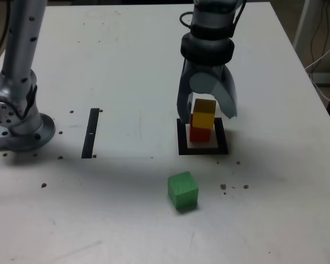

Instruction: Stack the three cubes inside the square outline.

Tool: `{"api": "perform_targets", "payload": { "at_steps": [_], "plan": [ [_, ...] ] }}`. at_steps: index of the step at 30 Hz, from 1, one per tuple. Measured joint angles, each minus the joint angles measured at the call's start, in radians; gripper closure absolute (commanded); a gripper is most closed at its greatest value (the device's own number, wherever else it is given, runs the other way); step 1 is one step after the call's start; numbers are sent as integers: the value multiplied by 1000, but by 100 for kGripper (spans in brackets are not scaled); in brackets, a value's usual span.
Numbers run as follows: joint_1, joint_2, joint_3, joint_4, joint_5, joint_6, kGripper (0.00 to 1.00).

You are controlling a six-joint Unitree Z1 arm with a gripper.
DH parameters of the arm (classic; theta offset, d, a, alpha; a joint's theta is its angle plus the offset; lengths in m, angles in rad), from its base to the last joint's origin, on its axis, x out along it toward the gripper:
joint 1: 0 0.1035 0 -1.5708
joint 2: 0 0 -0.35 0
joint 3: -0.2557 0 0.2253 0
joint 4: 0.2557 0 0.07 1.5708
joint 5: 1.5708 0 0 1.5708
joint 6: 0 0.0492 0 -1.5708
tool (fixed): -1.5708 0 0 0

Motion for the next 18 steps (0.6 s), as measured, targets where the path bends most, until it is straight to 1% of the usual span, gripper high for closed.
{"api": "perform_targets", "payload": {
  "at_steps": [6,10,14,18],
  "plan": [
    [0,-44,23,1,26,0,1],
    [-14,-83,29,22,46,0,0],
    [-64,-119,34,46,69,-13,0],
    [-128,-152,44,69,74,-50,0]
  ]
}}
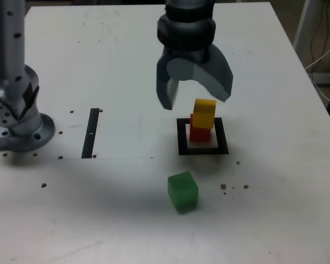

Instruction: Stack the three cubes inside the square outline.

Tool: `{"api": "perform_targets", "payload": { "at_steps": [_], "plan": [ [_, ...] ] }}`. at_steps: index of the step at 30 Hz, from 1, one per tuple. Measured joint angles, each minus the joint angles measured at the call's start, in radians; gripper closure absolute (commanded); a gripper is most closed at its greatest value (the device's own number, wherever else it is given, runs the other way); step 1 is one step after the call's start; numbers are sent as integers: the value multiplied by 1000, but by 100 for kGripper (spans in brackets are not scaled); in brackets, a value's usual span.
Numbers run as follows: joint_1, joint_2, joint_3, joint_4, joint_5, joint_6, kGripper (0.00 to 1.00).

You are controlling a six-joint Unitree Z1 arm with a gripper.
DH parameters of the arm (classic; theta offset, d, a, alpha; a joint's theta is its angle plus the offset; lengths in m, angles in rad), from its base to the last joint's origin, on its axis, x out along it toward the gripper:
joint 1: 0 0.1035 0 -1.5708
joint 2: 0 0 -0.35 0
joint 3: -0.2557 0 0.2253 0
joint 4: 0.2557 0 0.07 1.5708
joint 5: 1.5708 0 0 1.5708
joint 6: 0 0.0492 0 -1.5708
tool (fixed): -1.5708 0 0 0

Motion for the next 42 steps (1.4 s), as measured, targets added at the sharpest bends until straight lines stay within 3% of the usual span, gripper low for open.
{"api": "perform_targets", "payload": {
  "at_steps": [13,24,29,42],
  "plan": [
    [-209,-7,-7,12,-24,-106,0],
    [-280,65,-25,4,-28,-107,0],
    [-308,88,-7,-15,-13,-49,0],
    [-385,73,85,-117,58,243,0]
  ]
}}
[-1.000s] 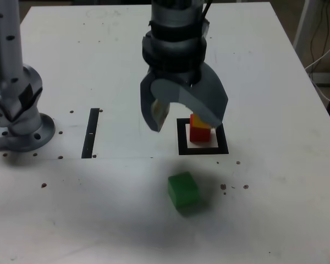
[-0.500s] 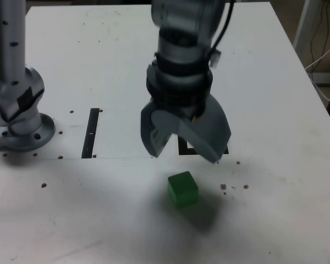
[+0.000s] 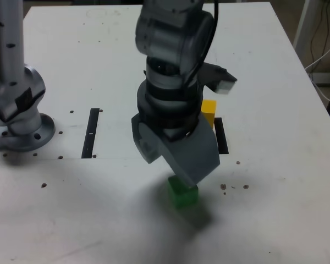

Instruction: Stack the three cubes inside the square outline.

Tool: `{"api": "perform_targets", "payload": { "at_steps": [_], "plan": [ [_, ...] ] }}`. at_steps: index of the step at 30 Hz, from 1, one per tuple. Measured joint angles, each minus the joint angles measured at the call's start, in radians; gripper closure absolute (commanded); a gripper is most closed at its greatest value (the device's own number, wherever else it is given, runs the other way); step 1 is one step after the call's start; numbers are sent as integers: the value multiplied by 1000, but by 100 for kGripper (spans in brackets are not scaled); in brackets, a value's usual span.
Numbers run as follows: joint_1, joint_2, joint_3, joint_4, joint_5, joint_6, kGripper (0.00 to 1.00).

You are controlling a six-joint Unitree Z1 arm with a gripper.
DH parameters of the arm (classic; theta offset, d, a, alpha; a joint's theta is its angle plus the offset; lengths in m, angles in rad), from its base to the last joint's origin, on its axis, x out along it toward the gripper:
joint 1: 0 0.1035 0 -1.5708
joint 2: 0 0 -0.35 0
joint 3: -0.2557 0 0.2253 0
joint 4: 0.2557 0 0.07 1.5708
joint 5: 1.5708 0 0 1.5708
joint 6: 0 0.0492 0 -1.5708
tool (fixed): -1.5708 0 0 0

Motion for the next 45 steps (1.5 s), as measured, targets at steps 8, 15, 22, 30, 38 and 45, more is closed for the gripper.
{"api": "perform_targets", "payload": {
  "at_steps": [8,15,22,30,38,45],
  "plan": [
    [-19,16,10,-43,11,37,1],
    [-20,35,14,-51,32,37,2],
    [-34,54,11,-60,43,37,4],
    [-60,81,6,-71,48,31,16],
    [-87,102,-3,-85,58,4,30],
    [-91,104,-6,-87,80,-25,58]
  ]
}}
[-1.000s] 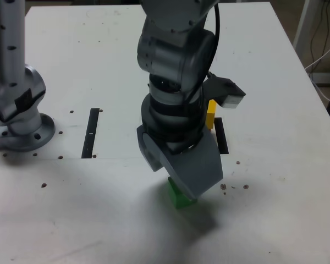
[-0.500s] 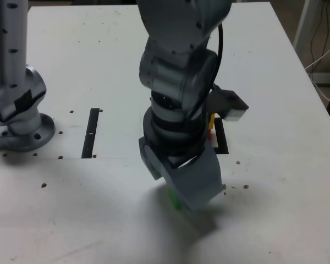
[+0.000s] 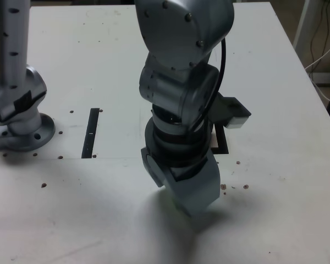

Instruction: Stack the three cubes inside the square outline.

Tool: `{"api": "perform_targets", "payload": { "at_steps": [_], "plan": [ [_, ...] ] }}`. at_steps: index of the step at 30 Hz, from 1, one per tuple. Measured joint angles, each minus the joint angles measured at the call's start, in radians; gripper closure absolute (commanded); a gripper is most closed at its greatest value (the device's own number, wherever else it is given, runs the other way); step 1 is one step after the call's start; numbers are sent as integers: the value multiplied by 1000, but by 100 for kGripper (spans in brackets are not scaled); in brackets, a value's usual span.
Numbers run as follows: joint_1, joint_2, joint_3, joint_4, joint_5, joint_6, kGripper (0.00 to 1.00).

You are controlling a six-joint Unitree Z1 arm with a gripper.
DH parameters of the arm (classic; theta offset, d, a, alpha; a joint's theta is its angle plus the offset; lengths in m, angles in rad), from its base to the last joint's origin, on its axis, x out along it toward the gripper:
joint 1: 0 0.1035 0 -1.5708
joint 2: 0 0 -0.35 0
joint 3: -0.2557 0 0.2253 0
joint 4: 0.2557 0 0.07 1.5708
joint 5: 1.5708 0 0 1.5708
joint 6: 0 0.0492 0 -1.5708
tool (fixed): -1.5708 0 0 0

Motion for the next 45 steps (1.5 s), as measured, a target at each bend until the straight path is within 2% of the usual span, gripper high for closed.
{"api": "perform_targets", "payload": {
  "at_steps": [4,23,27,32,38,40,45],
  "plan": [
    [-9,0,-1,-1,9,-3,69],
    [-15,-2,-4,-1,11,-7,70],
    [-15,-7,-13,26,14,-20,70],
    [-15,-46,-70,102,23,-47,70],
    [-13,-79,-186,260,40,-74,70],
    [-9,-87,-210,282,40,-77,70],
    [44,-92,-337,418,47,-94,70]
  ]
}}
